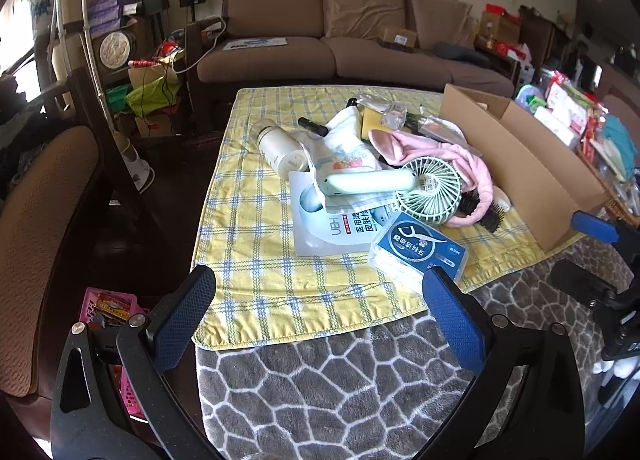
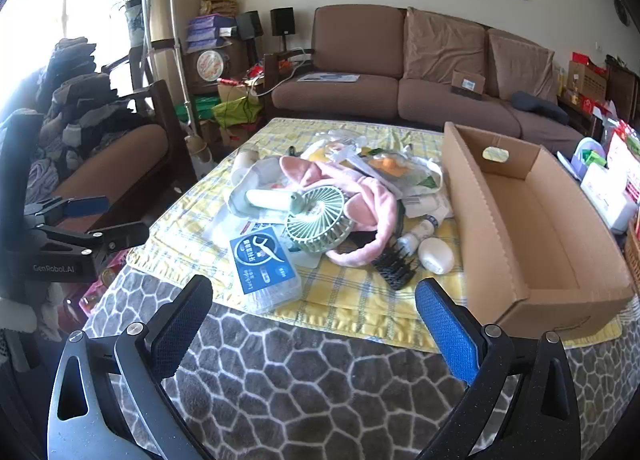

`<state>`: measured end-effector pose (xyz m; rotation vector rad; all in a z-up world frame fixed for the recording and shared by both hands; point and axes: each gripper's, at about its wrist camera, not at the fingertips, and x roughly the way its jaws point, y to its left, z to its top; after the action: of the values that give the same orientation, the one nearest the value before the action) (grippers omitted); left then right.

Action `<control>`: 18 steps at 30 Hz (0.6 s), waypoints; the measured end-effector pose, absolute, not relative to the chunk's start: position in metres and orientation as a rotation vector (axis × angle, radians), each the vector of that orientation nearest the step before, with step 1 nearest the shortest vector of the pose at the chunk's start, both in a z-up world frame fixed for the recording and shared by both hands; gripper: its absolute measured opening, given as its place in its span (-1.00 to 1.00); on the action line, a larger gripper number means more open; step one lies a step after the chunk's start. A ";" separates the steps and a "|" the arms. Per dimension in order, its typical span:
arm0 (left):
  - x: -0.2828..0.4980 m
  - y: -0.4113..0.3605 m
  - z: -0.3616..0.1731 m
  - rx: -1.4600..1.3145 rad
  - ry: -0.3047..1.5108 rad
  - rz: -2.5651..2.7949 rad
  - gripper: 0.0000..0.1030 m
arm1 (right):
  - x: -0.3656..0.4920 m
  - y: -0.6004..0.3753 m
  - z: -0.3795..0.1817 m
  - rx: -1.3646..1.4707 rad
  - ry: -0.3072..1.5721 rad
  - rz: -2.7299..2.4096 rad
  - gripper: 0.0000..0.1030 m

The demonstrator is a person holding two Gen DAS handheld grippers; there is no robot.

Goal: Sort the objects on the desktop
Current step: 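Grasp the blue Luchido floss-pick box with the right gripper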

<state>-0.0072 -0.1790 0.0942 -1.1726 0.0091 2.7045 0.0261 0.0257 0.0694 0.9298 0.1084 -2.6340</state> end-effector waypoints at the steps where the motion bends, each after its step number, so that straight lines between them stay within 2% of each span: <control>1: -0.010 -0.177 0.091 -1.174 0.002 2.684 1.00 | 0.022 0.023 0.065 0.939 0.101 -2.621 0.99; 4: -0.018 -0.171 0.079 -1.185 -0.043 2.606 1.00 | 0.009 0.017 0.051 0.967 0.078 -2.571 0.93; 6: -0.025 -0.168 0.071 -1.205 -0.073 2.579 1.00 | 0.001 0.012 0.041 0.987 0.064 -2.540 0.76; 8: -0.033 -0.167 0.065 -1.220 -0.108 2.561 1.00 | -0.006 0.008 0.032 1.008 0.055 -2.515 0.70; 18: -0.055 -0.180 0.036 -1.323 -0.424 2.438 1.00 | -0.037 -0.024 -0.004 1.051 0.184 -2.426 0.70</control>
<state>-0.0546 -0.1802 0.0355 -1.3227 -0.4237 2.4382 -0.0372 -0.0239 -0.0042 1.0505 0.1841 -2.4255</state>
